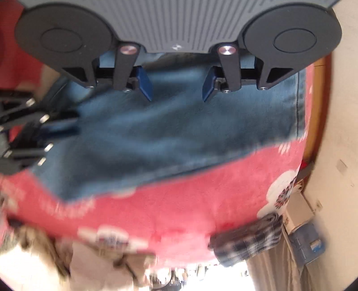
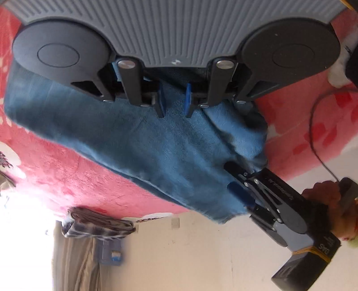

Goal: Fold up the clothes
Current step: 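Lay the jeans edge down and open both grippers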

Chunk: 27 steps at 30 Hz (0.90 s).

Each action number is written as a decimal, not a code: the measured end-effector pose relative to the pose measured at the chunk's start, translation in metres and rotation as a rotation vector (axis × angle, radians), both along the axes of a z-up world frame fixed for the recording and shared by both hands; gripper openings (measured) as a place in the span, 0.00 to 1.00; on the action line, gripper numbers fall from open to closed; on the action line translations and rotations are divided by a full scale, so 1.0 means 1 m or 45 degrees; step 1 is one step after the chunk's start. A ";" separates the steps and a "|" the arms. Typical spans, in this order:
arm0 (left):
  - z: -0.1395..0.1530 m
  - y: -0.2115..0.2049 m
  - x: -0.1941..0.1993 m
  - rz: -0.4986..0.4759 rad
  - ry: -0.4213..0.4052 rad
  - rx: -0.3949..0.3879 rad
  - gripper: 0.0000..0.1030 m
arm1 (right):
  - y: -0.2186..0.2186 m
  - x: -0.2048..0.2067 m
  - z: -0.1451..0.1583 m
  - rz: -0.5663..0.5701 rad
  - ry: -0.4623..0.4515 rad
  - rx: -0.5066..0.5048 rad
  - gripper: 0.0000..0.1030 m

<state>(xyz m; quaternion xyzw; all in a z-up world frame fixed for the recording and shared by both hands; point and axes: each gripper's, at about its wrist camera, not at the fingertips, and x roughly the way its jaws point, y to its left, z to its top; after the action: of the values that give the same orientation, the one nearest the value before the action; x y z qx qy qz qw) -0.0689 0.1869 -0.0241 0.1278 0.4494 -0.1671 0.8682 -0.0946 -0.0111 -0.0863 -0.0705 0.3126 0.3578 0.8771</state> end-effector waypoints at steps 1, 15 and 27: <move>0.008 0.000 0.002 -0.008 -0.023 -0.033 0.51 | -0.004 0.007 0.007 -0.025 0.021 0.058 0.18; -0.022 0.010 0.058 0.157 -0.032 -0.065 0.51 | -0.018 0.114 -0.020 -0.462 0.252 0.171 0.18; -0.022 0.018 0.074 0.276 -0.018 -0.095 0.52 | -0.033 0.129 -0.008 -0.627 0.350 0.246 0.22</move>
<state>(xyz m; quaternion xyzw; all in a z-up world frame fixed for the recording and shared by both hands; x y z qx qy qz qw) 0.0053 0.2050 -0.0462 0.0472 0.4479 -0.0881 0.8885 0.0339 -0.0444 -0.0941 0.1405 0.4006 0.1685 0.8896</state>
